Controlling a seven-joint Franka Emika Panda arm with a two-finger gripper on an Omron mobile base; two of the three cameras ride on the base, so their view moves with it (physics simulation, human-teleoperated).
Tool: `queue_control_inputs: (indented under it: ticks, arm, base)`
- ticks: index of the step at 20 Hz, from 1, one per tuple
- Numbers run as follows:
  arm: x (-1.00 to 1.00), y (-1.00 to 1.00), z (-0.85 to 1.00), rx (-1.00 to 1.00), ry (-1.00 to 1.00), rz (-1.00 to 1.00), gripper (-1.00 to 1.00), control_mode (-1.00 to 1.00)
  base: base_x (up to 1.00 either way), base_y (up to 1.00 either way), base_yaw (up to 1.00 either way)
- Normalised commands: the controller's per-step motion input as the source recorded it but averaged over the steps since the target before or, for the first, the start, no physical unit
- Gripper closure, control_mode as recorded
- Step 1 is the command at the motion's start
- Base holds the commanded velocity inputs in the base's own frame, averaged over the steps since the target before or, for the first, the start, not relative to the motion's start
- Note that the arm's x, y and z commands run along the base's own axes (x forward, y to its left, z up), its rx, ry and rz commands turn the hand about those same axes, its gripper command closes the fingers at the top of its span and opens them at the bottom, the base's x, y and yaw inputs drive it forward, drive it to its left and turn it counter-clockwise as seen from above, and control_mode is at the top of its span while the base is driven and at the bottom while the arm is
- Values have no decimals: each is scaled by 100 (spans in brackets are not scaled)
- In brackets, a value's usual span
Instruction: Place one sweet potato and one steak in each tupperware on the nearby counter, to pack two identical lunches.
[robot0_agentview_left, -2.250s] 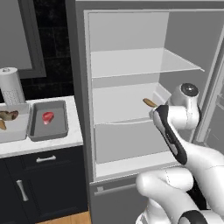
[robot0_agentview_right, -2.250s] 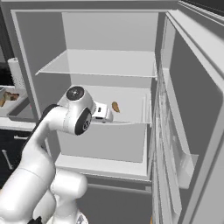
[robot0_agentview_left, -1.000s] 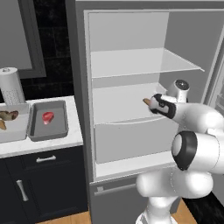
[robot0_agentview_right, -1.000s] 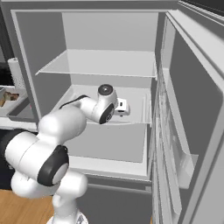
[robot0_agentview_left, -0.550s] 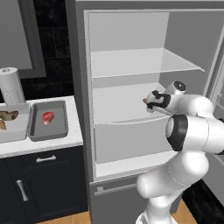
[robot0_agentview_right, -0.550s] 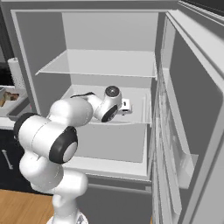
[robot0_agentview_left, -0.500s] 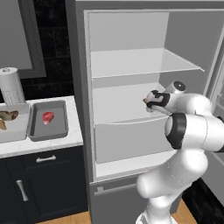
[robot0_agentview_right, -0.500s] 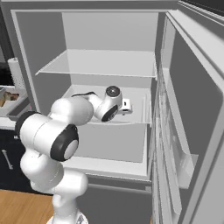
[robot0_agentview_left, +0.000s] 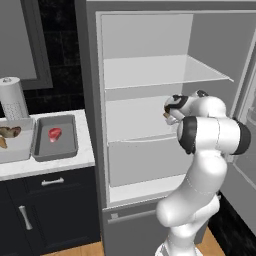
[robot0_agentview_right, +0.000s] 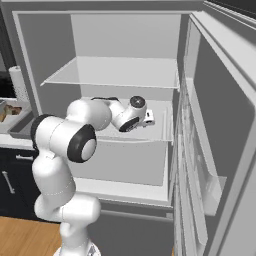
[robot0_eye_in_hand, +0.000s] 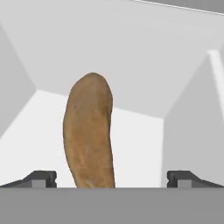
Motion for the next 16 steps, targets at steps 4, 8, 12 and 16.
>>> queue_control_inputs:
  ticks: [4,8,12,16]
  arm:
    - [46,-5,-17,0,0,8,-100,-100]
    - [29,1,-34,0,0,9,-100,-100]
    - [7,27,-53,-4,0,12,-100,-100]
    - [0,48,-59,-8,-1,12,100,-100]
  base:
    - [0,0,0]
    - [0,0,0]
    - [0,0,0]
    - [0,0,0]
